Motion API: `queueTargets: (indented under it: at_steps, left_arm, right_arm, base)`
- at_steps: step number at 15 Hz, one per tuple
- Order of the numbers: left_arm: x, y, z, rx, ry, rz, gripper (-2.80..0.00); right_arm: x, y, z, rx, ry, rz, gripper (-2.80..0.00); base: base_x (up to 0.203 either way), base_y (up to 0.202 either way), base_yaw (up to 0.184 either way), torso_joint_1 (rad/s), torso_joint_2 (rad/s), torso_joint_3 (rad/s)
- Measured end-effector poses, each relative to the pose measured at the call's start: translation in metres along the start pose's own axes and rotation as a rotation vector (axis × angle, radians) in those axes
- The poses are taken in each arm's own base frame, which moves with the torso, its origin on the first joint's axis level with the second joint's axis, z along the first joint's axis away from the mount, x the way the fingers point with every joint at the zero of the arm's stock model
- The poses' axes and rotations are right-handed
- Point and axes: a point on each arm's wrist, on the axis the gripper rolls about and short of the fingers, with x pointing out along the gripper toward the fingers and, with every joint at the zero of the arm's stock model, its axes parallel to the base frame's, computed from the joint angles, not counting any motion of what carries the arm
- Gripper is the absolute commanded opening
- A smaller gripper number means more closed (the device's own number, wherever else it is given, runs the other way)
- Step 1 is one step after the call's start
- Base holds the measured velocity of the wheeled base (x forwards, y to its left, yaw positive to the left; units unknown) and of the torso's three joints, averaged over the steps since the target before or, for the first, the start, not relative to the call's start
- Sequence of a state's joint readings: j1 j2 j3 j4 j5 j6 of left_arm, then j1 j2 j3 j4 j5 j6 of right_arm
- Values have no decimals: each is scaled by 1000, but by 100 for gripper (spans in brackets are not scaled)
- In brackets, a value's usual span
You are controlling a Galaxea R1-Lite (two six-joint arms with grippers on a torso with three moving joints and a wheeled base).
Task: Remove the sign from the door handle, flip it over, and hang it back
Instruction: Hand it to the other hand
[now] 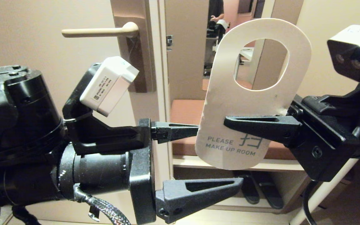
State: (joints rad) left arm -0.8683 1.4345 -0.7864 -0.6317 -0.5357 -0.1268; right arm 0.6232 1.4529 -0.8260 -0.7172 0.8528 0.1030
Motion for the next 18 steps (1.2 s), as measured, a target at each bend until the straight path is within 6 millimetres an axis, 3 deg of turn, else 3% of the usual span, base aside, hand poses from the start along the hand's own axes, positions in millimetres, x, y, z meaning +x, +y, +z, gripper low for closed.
queueTargets:
  at_steps: [6, 18]
  left_arm:
    - [10, -7, -1, -3, 13, -86, 0]
    - [10, -7, -3, -8, 21, -88, 0]
  right_arm:
    - [9, 6, -6, 17, 15, 43, -280]
    - [19, 14, -4, 3, 10, 89, -280]
  base:
    - [0, 0, 0, 0, 0, 0]
    - [0, 0, 0, 0, 0, 0]
